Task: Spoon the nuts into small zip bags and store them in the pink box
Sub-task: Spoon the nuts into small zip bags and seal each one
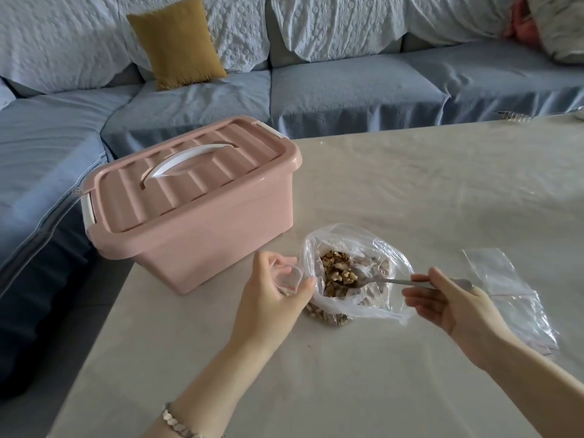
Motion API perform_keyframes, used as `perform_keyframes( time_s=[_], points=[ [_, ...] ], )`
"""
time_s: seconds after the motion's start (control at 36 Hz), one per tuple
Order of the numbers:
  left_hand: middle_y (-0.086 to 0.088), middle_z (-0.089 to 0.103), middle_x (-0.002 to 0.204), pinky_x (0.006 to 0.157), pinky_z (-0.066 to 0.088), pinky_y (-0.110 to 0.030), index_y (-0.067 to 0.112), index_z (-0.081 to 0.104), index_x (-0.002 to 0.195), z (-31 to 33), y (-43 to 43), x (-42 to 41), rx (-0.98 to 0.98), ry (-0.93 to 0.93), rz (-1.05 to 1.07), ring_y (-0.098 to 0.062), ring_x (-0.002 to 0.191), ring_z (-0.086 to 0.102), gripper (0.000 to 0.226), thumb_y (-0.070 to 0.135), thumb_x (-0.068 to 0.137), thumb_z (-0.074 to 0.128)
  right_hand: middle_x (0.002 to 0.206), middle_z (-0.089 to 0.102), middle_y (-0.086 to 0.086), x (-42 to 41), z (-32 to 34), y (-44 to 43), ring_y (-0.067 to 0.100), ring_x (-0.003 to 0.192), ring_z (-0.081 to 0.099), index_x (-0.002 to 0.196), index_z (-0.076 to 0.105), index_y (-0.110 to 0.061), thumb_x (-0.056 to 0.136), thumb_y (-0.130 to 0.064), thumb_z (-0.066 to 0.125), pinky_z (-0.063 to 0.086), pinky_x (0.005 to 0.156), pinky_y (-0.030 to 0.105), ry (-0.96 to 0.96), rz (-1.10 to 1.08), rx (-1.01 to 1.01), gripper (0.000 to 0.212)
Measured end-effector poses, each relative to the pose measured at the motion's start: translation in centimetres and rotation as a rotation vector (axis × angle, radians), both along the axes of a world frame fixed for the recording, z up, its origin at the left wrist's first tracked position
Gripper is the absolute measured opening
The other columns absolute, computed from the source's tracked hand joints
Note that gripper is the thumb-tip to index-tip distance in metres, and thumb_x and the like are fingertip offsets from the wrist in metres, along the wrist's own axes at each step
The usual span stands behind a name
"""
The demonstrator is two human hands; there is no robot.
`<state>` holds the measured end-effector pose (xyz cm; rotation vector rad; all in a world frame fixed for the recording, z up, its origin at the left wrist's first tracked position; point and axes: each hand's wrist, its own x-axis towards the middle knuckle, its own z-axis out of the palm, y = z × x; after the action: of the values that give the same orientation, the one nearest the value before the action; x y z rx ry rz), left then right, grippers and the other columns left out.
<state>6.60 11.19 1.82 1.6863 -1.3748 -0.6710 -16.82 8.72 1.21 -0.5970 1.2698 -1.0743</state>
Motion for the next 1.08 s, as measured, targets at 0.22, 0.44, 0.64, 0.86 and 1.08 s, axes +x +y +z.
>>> perform_keyframes(
  time_s=[0.22,0.44,0.64,0.86,1.08],
  points=[
    [0.014,0.057,0.093,0.081,0.045,-0.026,0.018,0.042,0.098,1.6,-1.7,-2.3,0.078,-0.094,-0.128,-0.007,0.092,0.056,0.037,0.034,0.078,0.069,0.056,0.068,0.008,-1.3,4.7,-1.3,0.013,0.046,0.064,0.085,0.061,-0.003,0.097,-0.023,0.042,0.049,0.044,0.015,0.123,-0.004,-0.207,0.030],
    [0.003,0.062,0.093,0.083,0.045,-0.030,0.017,0.039,0.095,1.5,-3.0,-3.5,0.132,-0.147,-0.118,-0.017,0.091,0.058,0.037,0.033,0.079,0.068,0.057,0.068,0.011,-0.4,8.7,-1.9,0.016,0.046,0.063,0.079,0.064,-0.003,0.097,-0.024,0.044,0.048,0.042,0.017,0.243,0.075,-0.327,0.034],
    [-0.004,0.061,0.092,0.077,0.047,-0.037,0.018,0.034,0.094,0.8,-2.8,-3.2,0.065,-0.234,-0.161,-0.026,0.088,0.058,0.044,0.039,0.077,0.069,0.056,0.068,0.011,3.1,11.1,-1.7,0.021,0.045,0.063,0.075,0.064,-0.004,0.095,-0.019,0.046,0.049,0.043,0.022,0.530,0.283,-0.493,0.031],
    [0.000,0.060,0.094,0.083,0.048,-0.035,0.017,0.036,0.093,0.5,-2.7,-2.4,0.126,-0.180,-0.084,-0.022,0.093,0.060,0.042,0.041,0.077,0.066,0.063,0.068,-0.008,5.4,13.2,0.3,0.005,0.051,0.062,0.073,0.066,-0.021,0.077,-0.052,0.041,0.049,0.055,0.021,0.925,0.487,-0.822,0.040],
    [0.012,0.055,0.085,0.067,0.040,-0.022,0.019,0.039,0.096,-1.1,-1.2,-0.6,0.198,-0.124,0.002,-0.008,0.081,0.057,0.037,0.038,0.079,0.066,0.063,0.069,0.001,2.2,7.3,-1.4,0.017,0.049,0.064,0.073,0.065,-0.018,0.092,-0.016,0.051,0.051,0.052,0.021,0.747,0.247,-0.667,0.025]
  ],
)
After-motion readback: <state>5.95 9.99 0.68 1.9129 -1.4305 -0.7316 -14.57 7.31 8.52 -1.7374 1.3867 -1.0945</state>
